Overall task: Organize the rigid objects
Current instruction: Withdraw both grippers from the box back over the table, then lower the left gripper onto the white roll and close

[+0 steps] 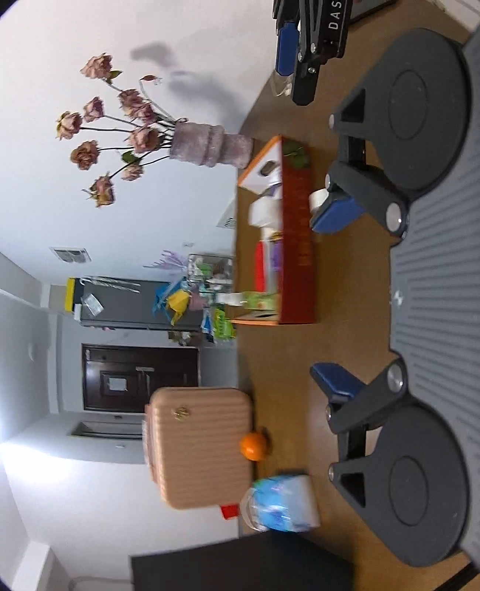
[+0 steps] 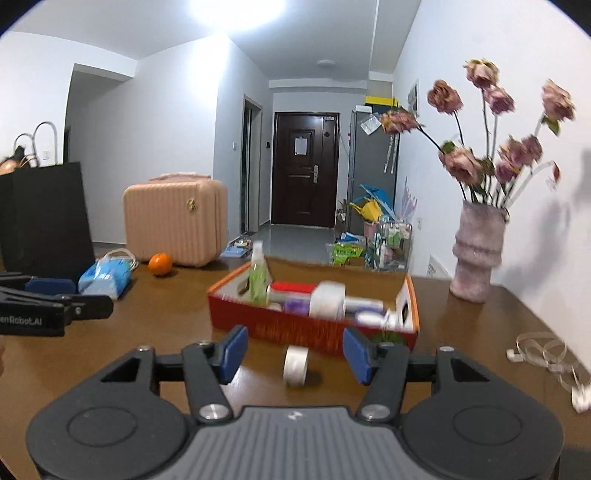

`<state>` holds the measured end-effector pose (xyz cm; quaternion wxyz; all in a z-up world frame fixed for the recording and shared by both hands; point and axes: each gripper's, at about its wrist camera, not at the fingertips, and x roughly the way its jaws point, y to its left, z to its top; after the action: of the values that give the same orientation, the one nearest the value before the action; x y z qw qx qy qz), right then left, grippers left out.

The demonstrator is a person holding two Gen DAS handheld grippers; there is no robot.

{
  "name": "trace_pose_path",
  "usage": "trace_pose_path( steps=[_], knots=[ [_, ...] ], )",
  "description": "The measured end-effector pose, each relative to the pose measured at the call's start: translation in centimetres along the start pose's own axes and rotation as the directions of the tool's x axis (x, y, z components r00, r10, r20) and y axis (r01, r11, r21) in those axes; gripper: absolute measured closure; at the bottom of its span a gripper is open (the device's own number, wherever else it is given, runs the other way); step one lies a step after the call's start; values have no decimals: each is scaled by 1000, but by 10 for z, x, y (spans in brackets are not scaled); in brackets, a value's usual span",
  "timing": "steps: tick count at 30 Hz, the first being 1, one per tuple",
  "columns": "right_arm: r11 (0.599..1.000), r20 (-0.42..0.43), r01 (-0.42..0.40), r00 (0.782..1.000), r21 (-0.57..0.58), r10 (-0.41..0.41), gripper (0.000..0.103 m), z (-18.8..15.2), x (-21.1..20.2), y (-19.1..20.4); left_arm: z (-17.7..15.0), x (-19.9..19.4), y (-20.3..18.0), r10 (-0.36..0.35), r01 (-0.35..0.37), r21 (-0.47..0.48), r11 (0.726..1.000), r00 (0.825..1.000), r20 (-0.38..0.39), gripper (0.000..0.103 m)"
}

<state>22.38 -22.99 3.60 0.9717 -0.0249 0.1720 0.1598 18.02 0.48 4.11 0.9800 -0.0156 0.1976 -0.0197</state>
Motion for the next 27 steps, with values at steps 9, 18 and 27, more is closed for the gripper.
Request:
trace_pose_path(
  steps=[9,18,27],
  knots=[
    [1000,-16,25,1000,17,-24,41,-41,-41,-2,-26,-22,-28,-17,18,16,1000,999,-28,23],
    [995,-43,38,998,92,-34,41,-57,-28,-27,-28,20,-64,-43,47,50,998,996,-79,22],
    [989,-87,108,991,96,-100,41,-53,30,-65,-13,121,-105,-77,83,28,996,984,-159,27]
  ],
)
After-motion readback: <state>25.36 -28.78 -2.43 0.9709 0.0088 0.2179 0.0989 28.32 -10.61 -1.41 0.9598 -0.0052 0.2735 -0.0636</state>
